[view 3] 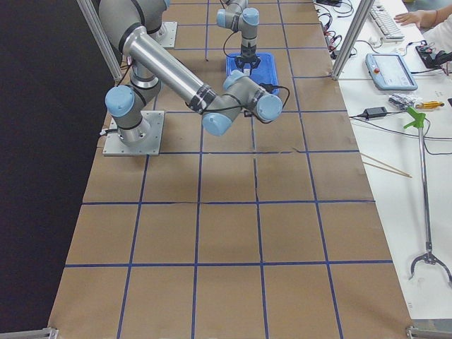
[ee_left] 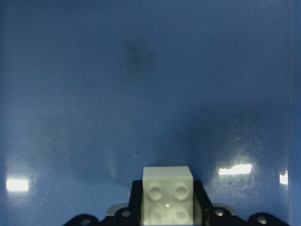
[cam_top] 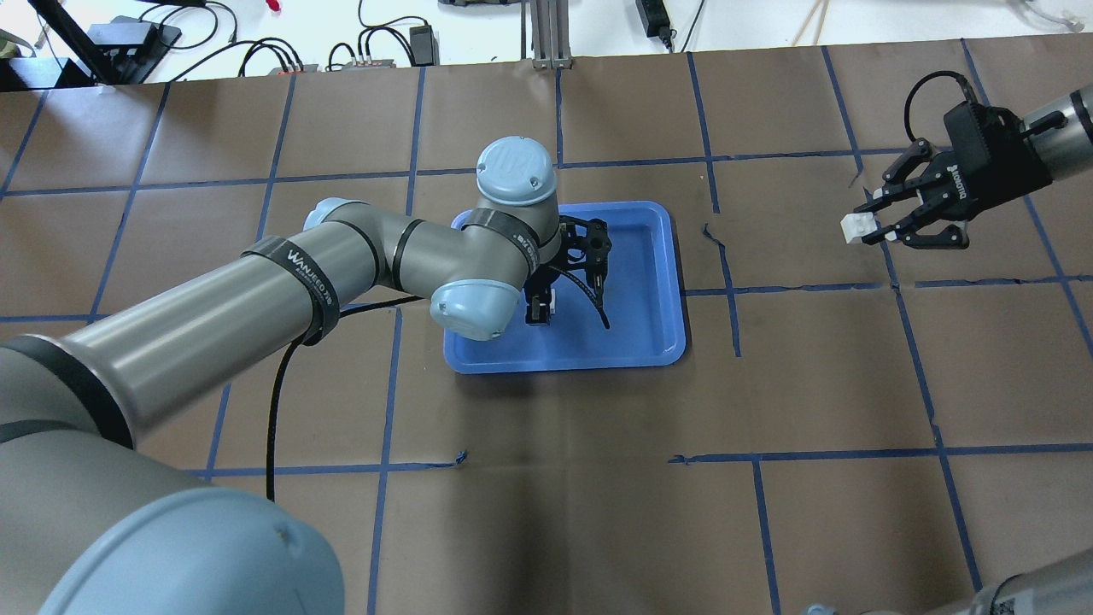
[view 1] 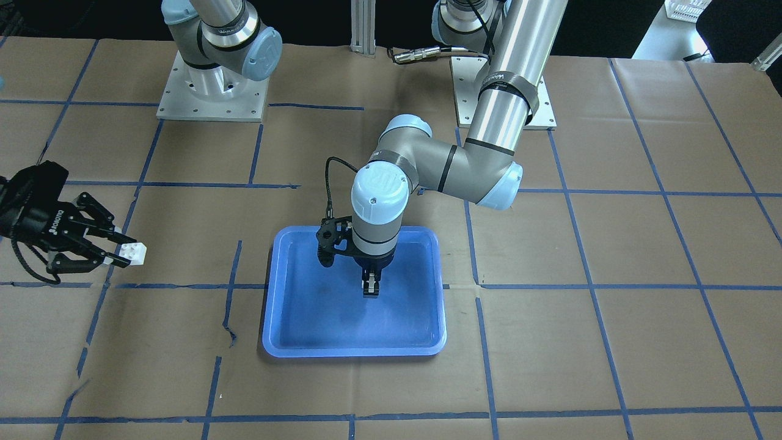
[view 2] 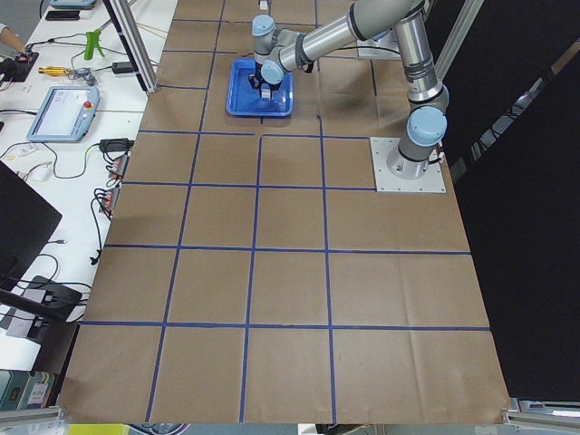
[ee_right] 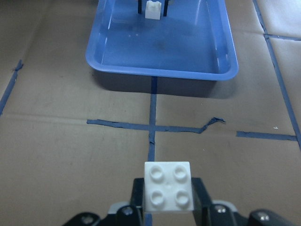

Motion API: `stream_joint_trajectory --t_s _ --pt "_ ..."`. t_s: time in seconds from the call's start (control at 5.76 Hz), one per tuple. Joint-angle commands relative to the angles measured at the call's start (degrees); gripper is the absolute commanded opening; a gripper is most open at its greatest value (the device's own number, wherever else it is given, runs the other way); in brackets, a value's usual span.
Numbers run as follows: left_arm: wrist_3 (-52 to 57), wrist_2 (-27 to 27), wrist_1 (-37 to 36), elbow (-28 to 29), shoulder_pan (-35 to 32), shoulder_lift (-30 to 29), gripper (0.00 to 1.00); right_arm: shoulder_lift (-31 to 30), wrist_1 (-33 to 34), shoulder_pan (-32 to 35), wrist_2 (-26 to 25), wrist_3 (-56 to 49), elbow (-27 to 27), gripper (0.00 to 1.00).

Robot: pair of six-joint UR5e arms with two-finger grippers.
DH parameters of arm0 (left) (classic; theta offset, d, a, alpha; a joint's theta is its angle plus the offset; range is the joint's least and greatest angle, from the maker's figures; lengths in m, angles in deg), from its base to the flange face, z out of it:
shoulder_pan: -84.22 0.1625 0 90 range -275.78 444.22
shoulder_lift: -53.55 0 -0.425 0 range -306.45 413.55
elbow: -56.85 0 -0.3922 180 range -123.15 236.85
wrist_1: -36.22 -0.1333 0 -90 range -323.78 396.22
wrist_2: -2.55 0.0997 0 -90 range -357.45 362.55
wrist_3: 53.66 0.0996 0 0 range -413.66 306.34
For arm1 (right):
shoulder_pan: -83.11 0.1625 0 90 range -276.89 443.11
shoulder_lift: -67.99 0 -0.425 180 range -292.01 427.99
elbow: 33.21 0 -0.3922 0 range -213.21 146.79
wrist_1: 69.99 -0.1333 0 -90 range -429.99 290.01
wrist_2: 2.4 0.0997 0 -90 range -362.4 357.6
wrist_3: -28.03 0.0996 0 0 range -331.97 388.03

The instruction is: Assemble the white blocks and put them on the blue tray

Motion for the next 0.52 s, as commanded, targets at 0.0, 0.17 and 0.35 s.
stream_joint_trajectory --t_s 0.0,0.17,0.35 --pt "-1.71 0.18 1.97 0.04 -0.62 2.23 0.99 -2.95 5.24 1.58 1.94 1.53 -6.24 0.22" --pt "-1.81 0.27 7.03 0.91 -0.36 5.90 0.99 -2.86 5.62 2.38 2.46 2.14 -6.34 0.22" --pt "-2.33 0.53 15.26 3.27 0.60 10.11 0.99 -2.86 6.84 3.43 4.47 5.54 -6.34 0.22"
